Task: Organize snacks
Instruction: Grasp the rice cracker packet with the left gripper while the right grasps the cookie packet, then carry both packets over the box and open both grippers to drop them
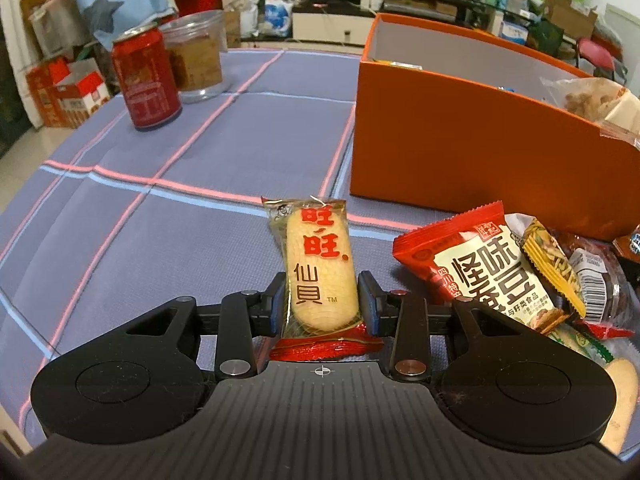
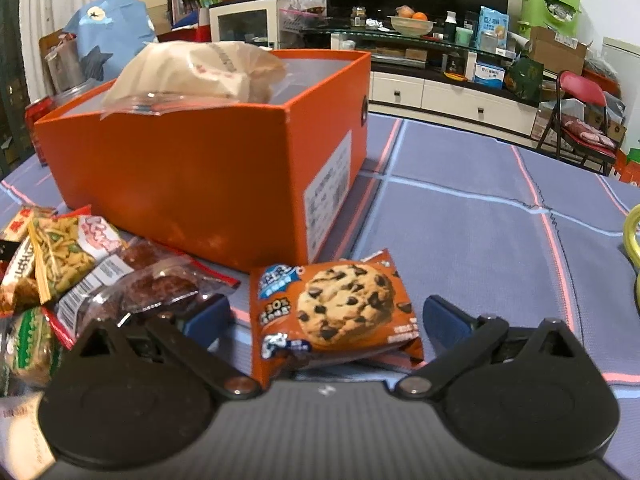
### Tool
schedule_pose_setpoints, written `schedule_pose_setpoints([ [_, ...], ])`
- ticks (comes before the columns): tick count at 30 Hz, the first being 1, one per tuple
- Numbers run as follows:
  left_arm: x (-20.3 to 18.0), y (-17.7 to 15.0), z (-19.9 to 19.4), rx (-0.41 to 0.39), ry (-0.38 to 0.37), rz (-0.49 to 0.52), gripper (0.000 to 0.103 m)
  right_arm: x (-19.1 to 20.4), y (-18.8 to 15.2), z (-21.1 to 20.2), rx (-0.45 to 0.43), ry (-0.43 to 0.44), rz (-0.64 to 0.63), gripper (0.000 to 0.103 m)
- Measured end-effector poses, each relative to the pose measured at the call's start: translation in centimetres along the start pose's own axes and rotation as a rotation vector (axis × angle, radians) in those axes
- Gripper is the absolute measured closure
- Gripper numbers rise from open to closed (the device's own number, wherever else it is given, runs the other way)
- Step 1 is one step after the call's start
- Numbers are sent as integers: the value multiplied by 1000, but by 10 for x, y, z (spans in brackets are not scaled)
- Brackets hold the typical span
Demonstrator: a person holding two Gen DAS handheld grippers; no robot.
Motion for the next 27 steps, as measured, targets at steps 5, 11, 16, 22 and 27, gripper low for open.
schedule_pose_setpoints([
  [5, 1, -1, 1, 1, -3, -4, 93, 2, 0, 1, -2, -3, 5, 1],
  [11, 0, -1, 1, -1, -2, 2, 92, 2, 0, 1, 2, -3, 1, 2],
  [16, 0, -1, 0, 4, -14, 6, 95, 8, 1, -4, 3, 5, -12, 26],
  [22, 2, -3, -5, 23, -56, 7, 97, 15, 3, -9, 18, 15, -26, 35],
  [27, 5, 0, -13, -3, -53, 29, 97, 19, 2, -13, 28, 14, -45, 39],
])
Point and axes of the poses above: each gripper's, at about its wrist camera, not at the fingertips, and z roughly the way its jaws point, x to its left, y to its top, the point moved 8 cm from there along z, roughly the way its jaws point, and after that the axes turned 6 degrees about -y, right-handed, at the moved point
